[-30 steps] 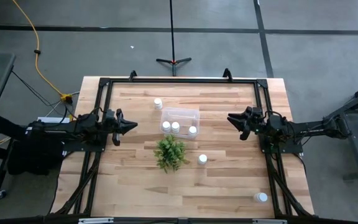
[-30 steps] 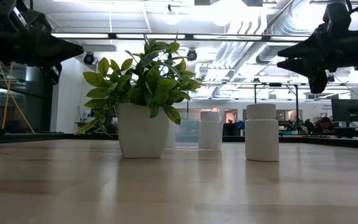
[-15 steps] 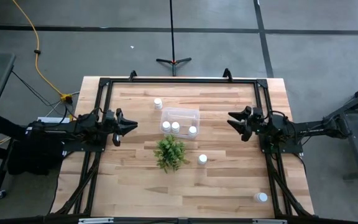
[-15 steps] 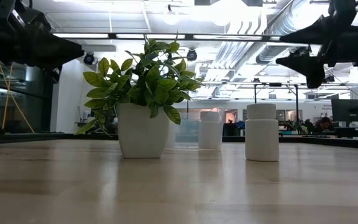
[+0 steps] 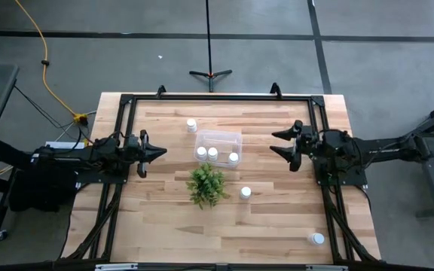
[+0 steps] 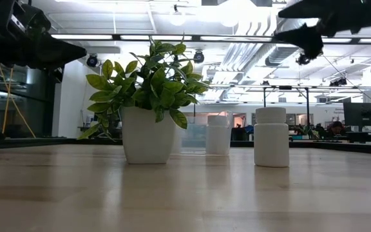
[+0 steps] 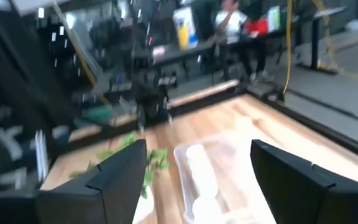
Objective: Pick and place pill bottles into a basket
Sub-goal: Put the white pill bottle in the transparent bin
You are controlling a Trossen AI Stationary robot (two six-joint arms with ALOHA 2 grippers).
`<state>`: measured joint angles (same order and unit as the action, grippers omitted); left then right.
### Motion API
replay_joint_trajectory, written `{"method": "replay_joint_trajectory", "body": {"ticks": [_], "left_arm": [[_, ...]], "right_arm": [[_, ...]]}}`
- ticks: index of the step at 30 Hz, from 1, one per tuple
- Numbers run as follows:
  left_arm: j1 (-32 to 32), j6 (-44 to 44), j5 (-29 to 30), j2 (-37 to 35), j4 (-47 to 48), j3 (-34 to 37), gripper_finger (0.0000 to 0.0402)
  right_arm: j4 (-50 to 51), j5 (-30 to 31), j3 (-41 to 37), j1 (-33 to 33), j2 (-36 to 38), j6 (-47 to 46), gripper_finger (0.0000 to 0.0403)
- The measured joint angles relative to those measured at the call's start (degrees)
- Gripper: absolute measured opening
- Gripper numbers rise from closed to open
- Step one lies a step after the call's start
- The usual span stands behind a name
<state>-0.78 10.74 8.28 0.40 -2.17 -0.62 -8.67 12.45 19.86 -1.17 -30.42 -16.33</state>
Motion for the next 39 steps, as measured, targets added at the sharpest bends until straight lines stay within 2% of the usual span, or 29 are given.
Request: {"method": "replay_joint_trajectory", "body": {"ticks": [9, 12, 16, 20, 23, 29, 32, 35, 39], "left_arm": [[0.0, 0.0, 0.2, 0.0, 0.0, 0.0, 0.0073], [0.0, 0.2, 0.2, 0.0, 0.0, 0.0, 0.0074], [0.0, 0.2, 0.2, 0.0, 0.0, 0.0, 0.0055], [0.0, 0.2, 0.2, 0.0, 0.0, 0.0, 0.0028], [0.0, 0.2, 0.2, 0.0, 0.0, 0.0, 0.0024], [0.0, 0.7, 0.4, 0.0, 0.0, 0.0, 0.0073], [0.0, 1.6, 1.0, 0.0, -0.1, 0.0, 0.0084], [0.0, 1.6, 1.0, 0.0, -0.2, 0.0, 0.0074], [0.0, 1.6, 1.3, 0.0, -0.2, 0.0, 0.0041]], "right_arm": [[15.6, -8.5, 10.6, 0.0, -6.9, 0.0, 0.0262], [18.1, -12.1, 11.5, 0.0, -7.7, -2.1, 0.0259], [23.0, -15.9, 11.7, -0.6, -7.9, -6.4, 0.0259], [26.6, -15.4, 11.7, -3.3, -8.0, -8.9, 0.0259], [26.7, -13.8, 11.7, -6.4, -8.8, -9.2, 0.0259], [29.4, -12.8, 11.7, -13.1, -12.4, -9.5, 0.0259], [30.9, -11.3, 11.7, -15.9, -14.6, -12.1, 0.0259], [30.6, -9.4, 11.7, -18.5, -17.1, -12.4, 0.0259], [30.2, -5.5, 11.7, -21.3, -21.1, -12.0, 0.0259]]}}
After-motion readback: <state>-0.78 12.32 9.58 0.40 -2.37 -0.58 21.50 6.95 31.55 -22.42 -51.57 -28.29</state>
